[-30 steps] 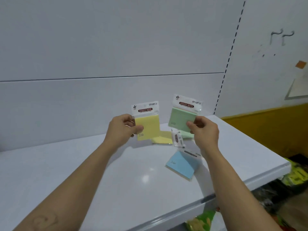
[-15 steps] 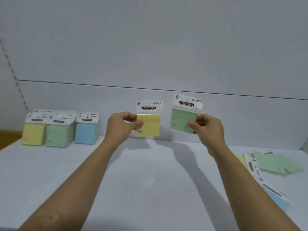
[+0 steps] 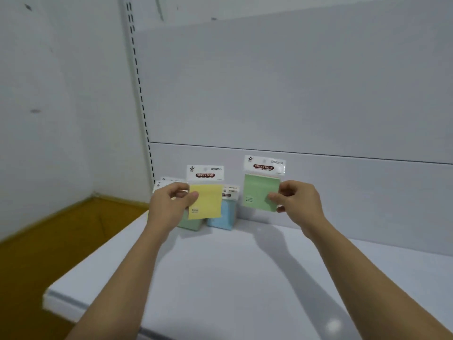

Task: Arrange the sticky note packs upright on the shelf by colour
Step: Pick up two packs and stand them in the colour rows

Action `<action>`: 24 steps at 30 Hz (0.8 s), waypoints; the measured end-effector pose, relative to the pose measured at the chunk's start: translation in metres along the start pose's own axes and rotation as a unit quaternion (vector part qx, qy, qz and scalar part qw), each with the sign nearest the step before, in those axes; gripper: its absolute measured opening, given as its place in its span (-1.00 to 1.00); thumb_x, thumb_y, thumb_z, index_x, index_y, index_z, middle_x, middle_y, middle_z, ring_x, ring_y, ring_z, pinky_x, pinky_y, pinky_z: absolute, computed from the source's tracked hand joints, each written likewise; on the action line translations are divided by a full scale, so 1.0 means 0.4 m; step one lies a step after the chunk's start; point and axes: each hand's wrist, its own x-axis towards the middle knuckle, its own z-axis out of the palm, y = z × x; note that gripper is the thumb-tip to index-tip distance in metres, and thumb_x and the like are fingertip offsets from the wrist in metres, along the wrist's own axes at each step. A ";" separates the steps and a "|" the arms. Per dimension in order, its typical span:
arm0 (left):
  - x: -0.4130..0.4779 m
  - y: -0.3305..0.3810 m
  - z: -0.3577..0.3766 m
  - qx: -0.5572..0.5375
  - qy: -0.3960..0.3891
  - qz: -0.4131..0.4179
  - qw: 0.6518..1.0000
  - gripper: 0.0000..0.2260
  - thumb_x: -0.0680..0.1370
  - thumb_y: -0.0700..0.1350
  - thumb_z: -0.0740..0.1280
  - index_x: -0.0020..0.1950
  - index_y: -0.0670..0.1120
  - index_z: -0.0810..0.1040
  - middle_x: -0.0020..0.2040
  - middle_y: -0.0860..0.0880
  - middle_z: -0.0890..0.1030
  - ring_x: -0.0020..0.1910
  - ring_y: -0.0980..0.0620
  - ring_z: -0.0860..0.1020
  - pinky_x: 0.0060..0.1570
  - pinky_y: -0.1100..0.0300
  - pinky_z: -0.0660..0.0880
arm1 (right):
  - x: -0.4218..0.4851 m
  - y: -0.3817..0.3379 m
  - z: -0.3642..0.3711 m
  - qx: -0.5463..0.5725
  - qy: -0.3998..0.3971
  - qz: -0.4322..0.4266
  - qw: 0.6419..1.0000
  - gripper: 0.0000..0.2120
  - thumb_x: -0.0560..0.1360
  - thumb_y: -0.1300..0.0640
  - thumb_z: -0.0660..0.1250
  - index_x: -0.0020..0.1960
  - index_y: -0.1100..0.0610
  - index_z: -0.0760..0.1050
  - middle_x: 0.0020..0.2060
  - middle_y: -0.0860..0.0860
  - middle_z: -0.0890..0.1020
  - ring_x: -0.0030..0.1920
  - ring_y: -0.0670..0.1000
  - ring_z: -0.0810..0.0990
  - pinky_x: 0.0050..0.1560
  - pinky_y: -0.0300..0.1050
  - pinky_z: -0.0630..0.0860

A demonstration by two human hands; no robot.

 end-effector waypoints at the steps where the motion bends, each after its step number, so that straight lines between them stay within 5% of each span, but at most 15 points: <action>1: 0.012 -0.007 -0.028 0.006 0.006 -0.002 1.000 -0.84 0.41 -0.16 0.49 -0.07 -0.04 0.58 -0.20 0.01 0.58 -0.40 0.15 0.56 -0.31 0.24 0.44 | 0.002 -0.008 0.024 0.001 -0.005 -0.001 1.000 -0.90 0.36 0.29 0.49 -0.21 0.14 0.61 -0.27 0.07 0.68 -0.26 0.09 0.66 -0.24 -0.07 0.63; 8: 0.094 -0.104 -0.176 0.038 0.026 -0.021 0.999 -0.87 0.43 -0.26 0.46 -0.05 -0.15 0.61 -0.17 -0.10 0.59 -0.32 0.01 0.54 -0.33 0.21 0.44 | -0.014 -0.026 0.195 -0.027 -0.027 -0.001 0.999 -0.87 0.35 0.27 0.51 -0.20 0.14 0.58 -0.30 0.03 0.65 -0.28 0.08 0.66 -0.25 -0.05 0.62; 15: 0.154 -0.216 -0.256 0.126 0.051 -0.017 0.991 -0.90 0.41 -0.22 0.47 -0.14 -0.06 0.62 -0.21 -0.05 0.64 -0.22 -0.02 0.58 -0.08 0.08 0.52 | -0.037 0.013 0.384 -0.055 -0.029 0.011 0.998 -0.81 0.30 0.22 0.54 -0.20 0.07 0.54 -0.32 0.02 0.63 -0.24 0.12 0.64 -0.12 0.12 0.60; 24: 0.234 -0.311 -0.246 0.127 0.041 -0.026 0.991 -0.88 0.42 -0.26 0.46 -0.08 -0.14 0.62 -0.20 -0.05 0.62 -0.21 0.00 0.55 -0.12 0.18 0.47 | -0.054 0.061 0.544 -0.093 0.005 0.032 0.995 -0.81 0.31 0.19 0.53 -0.17 0.15 0.54 -0.28 0.00 0.59 -0.22 0.06 0.55 -0.15 -0.10 0.47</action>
